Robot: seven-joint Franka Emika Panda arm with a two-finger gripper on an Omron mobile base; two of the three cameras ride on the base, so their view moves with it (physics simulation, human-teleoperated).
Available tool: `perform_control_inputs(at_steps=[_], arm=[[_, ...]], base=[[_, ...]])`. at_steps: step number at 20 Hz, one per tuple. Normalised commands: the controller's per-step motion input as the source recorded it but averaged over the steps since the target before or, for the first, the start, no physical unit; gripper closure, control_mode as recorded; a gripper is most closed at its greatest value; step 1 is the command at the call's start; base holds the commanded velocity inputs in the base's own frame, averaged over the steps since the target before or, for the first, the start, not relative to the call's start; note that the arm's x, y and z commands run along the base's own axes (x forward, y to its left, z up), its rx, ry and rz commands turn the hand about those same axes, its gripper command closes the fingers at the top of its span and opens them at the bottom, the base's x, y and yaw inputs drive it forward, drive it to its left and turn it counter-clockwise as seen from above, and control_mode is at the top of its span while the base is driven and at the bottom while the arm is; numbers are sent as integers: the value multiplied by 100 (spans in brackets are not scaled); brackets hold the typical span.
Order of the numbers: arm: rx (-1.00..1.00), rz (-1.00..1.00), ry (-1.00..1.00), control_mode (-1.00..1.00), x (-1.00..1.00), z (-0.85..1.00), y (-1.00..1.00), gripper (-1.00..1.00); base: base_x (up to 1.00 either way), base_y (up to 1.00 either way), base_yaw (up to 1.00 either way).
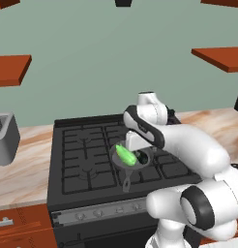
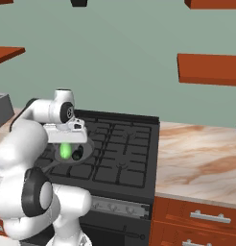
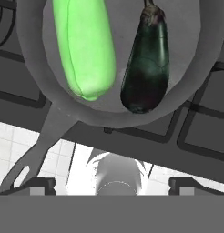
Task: Put the corn and eggplant in the pan. Then turn on the front center burner and set the heat to medium.
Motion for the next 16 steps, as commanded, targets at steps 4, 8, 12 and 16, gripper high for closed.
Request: perform_control_inputs(at_steps=[4, 8, 12, 16], arm=[[0, 0, -4, -100, -43, 2, -6, -100], [1, 0, -10, -100, -21, 12, -1, -100], [2, 0, -13, -100, -7, 5, 0, -100], [1, 0, -12, -100, -1, 12, 0, -100]], base=[[0, 0, 0], [0, 0, 0], [0, 0, 0], [0, 0, 0]])
